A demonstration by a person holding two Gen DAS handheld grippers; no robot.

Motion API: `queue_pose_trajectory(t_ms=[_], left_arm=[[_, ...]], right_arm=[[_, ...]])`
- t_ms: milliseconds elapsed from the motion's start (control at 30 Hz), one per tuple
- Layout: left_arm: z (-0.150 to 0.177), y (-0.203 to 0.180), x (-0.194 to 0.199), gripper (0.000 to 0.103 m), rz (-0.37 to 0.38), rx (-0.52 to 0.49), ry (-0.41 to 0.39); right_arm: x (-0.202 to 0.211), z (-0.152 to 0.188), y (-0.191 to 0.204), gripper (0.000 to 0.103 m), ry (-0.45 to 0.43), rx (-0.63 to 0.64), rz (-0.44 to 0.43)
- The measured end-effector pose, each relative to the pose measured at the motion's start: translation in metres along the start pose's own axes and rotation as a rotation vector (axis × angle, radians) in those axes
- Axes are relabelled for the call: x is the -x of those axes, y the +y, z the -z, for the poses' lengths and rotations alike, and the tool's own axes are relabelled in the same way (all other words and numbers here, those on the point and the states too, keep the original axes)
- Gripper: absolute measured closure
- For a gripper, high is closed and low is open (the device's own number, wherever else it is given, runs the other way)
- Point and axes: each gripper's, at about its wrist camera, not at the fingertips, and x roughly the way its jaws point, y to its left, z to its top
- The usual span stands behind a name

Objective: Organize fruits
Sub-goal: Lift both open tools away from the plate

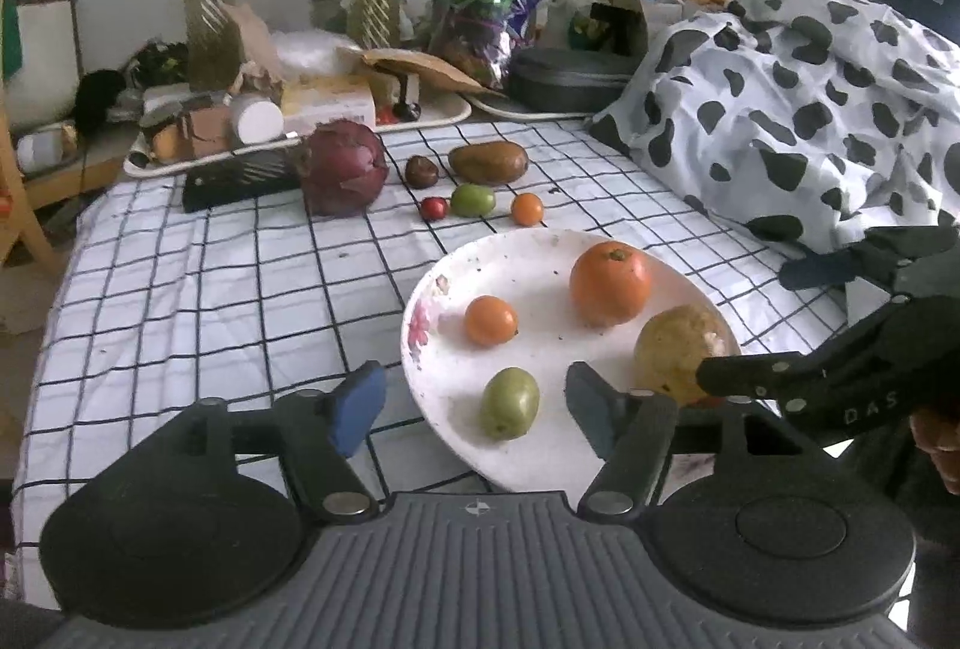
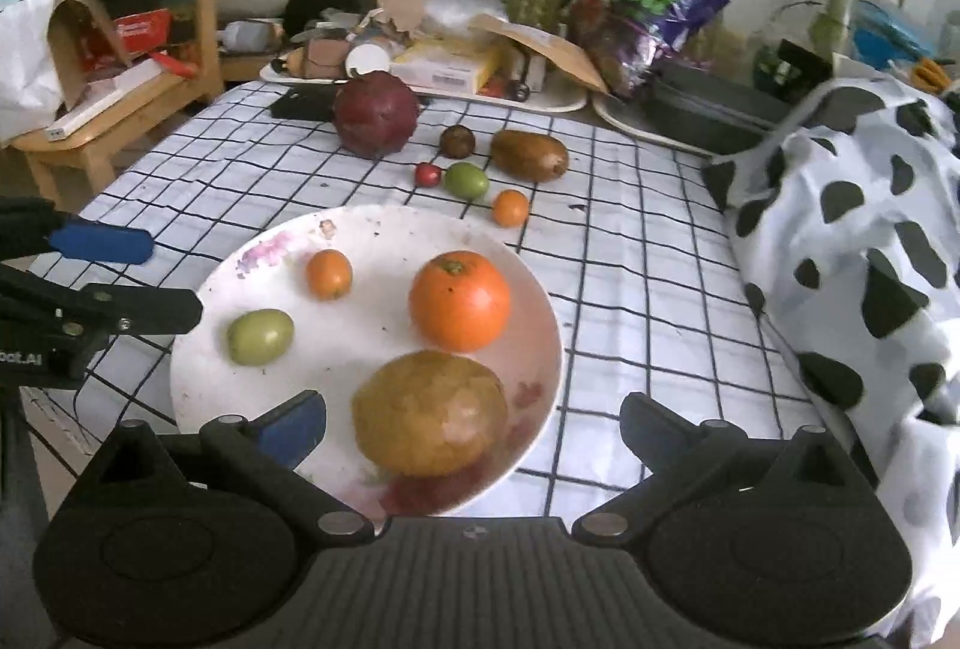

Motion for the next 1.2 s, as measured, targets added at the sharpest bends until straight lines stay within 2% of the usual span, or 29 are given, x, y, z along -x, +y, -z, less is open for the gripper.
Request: queue_pose_trajectory(t_ms=[333,600,800,1133,1200], left_arm=[[0.0,-0.003,-0.002,0.037,-0.025,-0.012,0.0],[0.001,-0.003,-0.003,0.037,-0.017,-0.02,0.001],[0.0,-0.001,0.001,0.037,0.019,0.004,-0.027],[-0.007,0.0,-0.009,0.037,-0.021,-0.022,-0.033],[-0.009,0.003,-0.012,0.032,-0.038,-0.022,-0.035]], right_arm=[[0.004,0.002,-0.001,0.0,-0.02,-0.035,-0.011],[0.012,-0.004,-0.005,0.0,-0.083,-0.078,-0.052],[0.008,-0.006,-0.013,0.0,-0.085,-0.113,-0.031],[0.002,-0.014,-0.021,0.0,-0.101,-0.138,0.001],[-0.001,-0.018,-0.022,0.0,-0.103,-0.127,0.006]])
